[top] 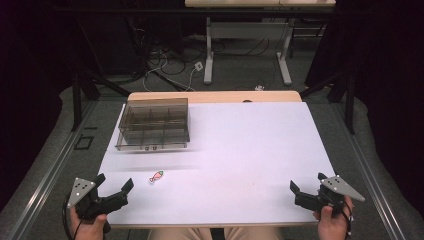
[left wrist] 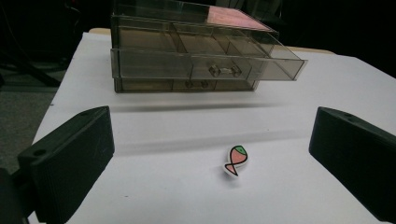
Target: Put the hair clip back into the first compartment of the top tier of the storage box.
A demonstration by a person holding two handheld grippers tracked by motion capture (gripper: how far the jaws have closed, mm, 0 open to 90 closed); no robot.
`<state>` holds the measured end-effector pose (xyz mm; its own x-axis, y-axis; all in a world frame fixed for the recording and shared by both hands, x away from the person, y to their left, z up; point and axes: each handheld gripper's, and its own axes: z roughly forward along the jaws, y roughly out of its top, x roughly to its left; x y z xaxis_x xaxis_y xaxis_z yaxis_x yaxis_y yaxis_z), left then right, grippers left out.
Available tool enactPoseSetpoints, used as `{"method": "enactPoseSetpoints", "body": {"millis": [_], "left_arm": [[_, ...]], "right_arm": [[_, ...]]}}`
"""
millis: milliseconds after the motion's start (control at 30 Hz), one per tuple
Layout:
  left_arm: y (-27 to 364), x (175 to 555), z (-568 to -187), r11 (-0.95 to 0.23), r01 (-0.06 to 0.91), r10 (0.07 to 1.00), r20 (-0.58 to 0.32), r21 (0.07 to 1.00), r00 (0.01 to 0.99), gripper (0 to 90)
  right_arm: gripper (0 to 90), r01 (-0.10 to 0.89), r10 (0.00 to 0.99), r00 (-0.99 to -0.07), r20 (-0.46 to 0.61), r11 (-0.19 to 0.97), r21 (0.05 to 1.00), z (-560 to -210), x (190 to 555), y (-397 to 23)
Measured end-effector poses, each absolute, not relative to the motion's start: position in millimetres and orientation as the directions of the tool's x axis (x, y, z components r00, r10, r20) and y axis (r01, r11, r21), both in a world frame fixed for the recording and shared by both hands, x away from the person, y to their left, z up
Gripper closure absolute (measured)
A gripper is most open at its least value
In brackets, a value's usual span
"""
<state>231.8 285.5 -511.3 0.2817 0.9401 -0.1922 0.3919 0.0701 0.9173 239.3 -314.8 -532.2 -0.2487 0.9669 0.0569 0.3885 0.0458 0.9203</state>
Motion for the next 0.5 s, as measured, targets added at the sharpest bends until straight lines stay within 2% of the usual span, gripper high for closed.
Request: {"method": "enactPoseSetpoints", "body": {"millis": [100, 133, 200, 300, 500], "left_arm": [[284.2, 236.9, -510.5, 0.067, 0.427, 0.945, -0.195, 0.902, 0.264, 0.4], [284.0, 238.1, -509.7, 0.055, 0.435, 0.945, -0.187, 0.899, 0.268, 0.4], [281.9, 241.4, -505.7, 0.025, 0.436, 0.945, -0.164, 0.899, 0.283, 0.4], [278.9, 244.8, -503.6, 0.028, 0.431, 0.940, -0.170, 0.902, 0.295, 0.7], [266.3, 257.5, -500.4, -0.041, 0.453, 0.932, -0.129, 0.890, 0.338, 3.4]], "right_arm": [[0.0, 0.388, 0.969, -0.241, 0.060, 0.039, 0.921, -532.5, 237.0, -314.4], [0.0, 0.425, 0.967, -0.250, 0.052, 0.061, 0.903, -530.1, 234.3, -315.9], [0.0, 0.381, 0.970, -0.236, 0.054, 0.041, 0.924, -532.8, 235.5, -313.8], [0.0, 0.399, 0.969, -0.243, 0.051, 0.052, 0.915, -532.9, 234.4, -313.7], [0.0, 0.405, 0.968, -0.246, 0.044, 0.061, 0.912, -533.5, 233.2, -314.2]]}}
